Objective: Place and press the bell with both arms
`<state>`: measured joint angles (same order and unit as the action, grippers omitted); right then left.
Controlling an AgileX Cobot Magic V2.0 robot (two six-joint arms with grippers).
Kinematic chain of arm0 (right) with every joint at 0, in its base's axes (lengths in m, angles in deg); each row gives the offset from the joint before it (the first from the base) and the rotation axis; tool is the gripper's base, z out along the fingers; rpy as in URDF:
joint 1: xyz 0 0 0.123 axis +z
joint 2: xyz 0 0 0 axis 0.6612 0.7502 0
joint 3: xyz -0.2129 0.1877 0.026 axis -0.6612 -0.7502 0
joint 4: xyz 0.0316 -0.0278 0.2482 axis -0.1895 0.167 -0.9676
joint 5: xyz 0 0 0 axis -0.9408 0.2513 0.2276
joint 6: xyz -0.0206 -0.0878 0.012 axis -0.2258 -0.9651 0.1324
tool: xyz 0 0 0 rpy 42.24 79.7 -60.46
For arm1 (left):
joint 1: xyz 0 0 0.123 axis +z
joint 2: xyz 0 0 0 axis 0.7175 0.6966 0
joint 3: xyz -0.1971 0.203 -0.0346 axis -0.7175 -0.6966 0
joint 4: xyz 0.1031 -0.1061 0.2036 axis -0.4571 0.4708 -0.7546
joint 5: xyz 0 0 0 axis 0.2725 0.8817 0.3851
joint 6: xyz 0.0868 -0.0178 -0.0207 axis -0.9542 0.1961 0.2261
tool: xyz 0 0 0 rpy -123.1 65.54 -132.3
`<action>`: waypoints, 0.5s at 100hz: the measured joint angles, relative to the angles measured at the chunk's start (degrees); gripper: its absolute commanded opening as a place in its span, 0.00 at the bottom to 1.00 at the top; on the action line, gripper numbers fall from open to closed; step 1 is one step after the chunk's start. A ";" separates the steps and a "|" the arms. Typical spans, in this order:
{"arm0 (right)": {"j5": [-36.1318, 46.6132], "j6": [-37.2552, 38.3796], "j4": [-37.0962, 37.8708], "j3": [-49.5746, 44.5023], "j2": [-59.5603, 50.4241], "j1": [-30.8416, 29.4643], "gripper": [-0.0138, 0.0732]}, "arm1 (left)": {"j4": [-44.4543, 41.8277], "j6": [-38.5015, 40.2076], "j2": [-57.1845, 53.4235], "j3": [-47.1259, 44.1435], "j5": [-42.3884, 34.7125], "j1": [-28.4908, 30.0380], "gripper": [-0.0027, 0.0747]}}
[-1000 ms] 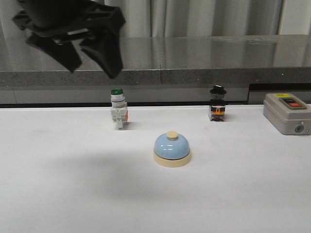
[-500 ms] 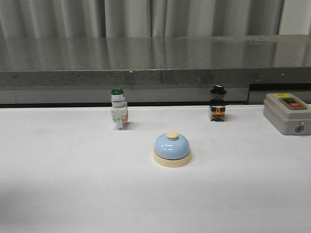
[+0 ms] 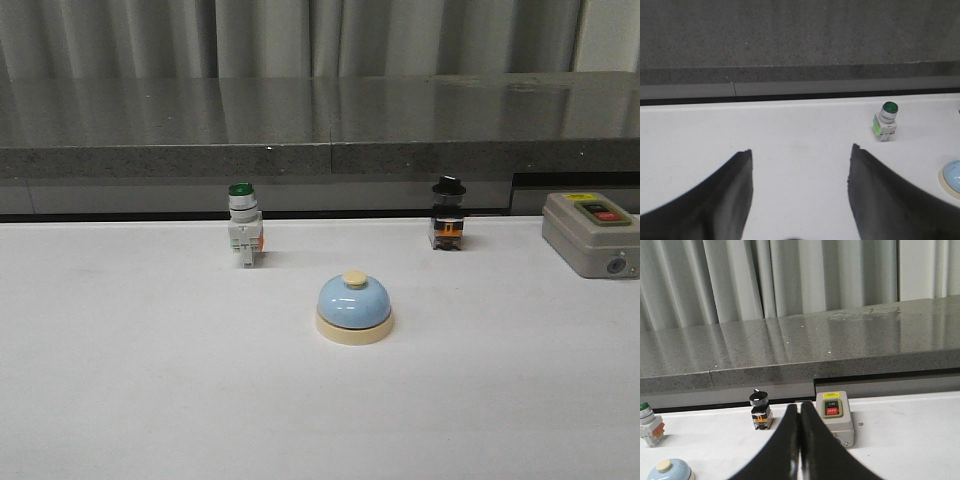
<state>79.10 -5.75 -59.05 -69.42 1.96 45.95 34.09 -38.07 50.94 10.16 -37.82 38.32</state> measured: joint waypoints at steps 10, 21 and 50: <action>0.00 0.00 0.00 0.00 0.00 0.00 0.08 | -0.76 0.00 -2.27 -0.22 0.11 0.00 0.26; 0.00 0.00 0.00 0.00 0.00 0.00 0.08 | -1.52 0.00 -3.43 -0.22 0.11 0.00 0.07; 0.00 0.00 0.00 0.00 0.00 0.00 0.08 | -1.91 0.00 -3.44 -0.22 0.11 0.03 0.01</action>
